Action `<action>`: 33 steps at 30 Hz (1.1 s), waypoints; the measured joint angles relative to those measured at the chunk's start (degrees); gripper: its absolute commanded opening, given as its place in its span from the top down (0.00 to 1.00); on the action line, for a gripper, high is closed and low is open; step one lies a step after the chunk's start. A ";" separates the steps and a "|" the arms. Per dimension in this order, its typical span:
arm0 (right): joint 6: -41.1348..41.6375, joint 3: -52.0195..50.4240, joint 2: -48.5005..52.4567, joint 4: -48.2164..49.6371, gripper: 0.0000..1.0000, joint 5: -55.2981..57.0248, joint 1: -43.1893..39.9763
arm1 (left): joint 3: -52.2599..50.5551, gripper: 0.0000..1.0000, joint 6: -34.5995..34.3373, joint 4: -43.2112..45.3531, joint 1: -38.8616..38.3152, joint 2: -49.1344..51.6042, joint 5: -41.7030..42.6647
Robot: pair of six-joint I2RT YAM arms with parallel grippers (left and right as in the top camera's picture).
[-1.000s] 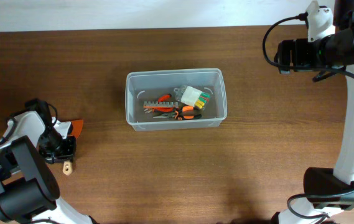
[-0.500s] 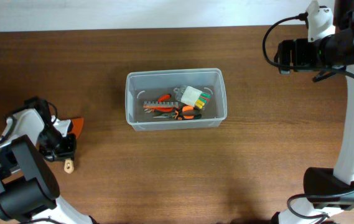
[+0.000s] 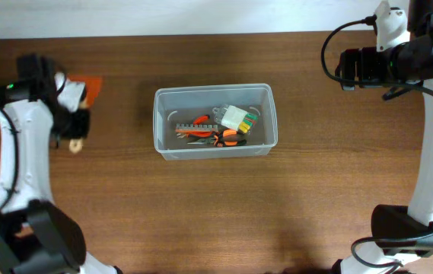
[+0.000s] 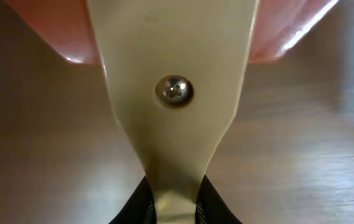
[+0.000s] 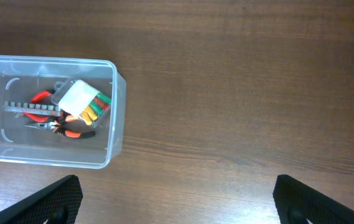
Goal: Pack container
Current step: 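Lift the scraper with the left gripper and lower it into the container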
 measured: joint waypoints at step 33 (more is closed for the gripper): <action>0.00 0.00 0.00 0.00 0.01 0.00 0.00 | 3.67 0.52 29.97 14.82 -35.01 19.15 1.03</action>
